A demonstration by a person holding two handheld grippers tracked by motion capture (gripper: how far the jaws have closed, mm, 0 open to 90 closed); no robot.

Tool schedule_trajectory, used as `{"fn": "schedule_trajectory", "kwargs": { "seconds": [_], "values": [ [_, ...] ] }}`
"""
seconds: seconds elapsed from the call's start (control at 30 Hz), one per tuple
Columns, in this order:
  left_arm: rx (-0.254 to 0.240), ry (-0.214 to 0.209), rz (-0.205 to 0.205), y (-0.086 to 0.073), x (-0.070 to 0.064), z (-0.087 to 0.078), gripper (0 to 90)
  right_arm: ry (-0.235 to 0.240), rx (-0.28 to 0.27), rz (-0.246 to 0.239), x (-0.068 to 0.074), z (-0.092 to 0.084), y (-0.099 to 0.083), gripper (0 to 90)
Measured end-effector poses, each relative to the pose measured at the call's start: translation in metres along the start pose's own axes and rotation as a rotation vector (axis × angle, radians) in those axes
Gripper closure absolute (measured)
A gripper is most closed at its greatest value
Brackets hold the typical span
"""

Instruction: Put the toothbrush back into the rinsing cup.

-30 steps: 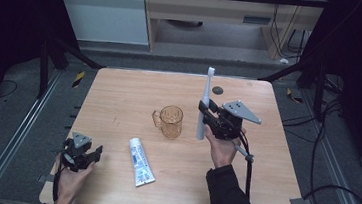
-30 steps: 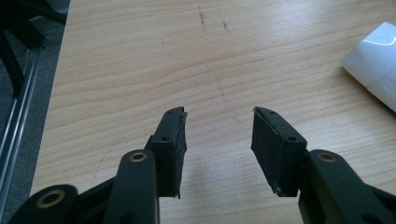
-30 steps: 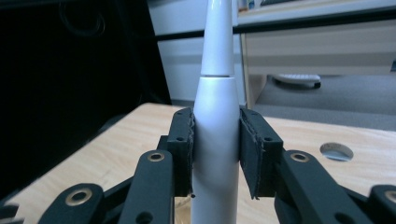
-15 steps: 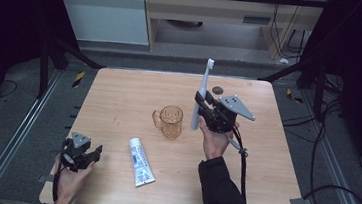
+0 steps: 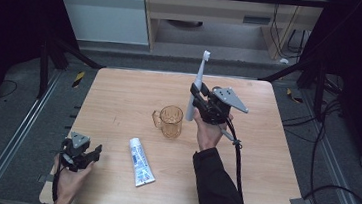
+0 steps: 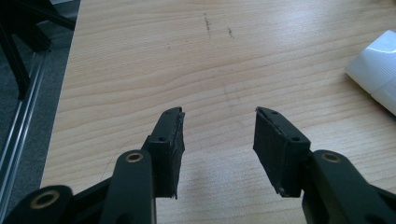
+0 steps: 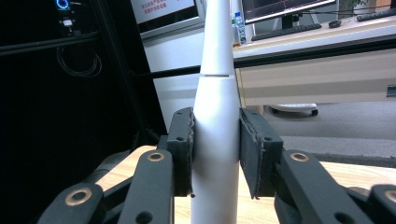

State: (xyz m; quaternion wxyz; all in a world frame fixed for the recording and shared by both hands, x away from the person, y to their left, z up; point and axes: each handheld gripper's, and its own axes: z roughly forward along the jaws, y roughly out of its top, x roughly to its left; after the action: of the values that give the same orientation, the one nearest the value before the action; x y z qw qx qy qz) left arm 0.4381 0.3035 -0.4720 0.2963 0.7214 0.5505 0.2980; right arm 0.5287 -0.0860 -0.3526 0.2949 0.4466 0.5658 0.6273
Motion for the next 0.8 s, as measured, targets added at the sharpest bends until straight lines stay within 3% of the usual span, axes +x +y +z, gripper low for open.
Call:
{"fn": "schedule_trajectory", "kwargs": {
  "seconds": [0.37, 0.8],
  "values": [
    [-0.003, 0.003, -0.001, 0.000, 0.001, 0.000, 51.3, 0.004, -0.015, 0.020, 0.003, 0.016, -0.003, 67.1],
    [-0.004, 0.003, -0.003, 0.000, 0.001, 0.000, 51.2, 0.015, -0.012, -0.004, 0.012, 0.035, -0.012, 67.1]
  ]
}}
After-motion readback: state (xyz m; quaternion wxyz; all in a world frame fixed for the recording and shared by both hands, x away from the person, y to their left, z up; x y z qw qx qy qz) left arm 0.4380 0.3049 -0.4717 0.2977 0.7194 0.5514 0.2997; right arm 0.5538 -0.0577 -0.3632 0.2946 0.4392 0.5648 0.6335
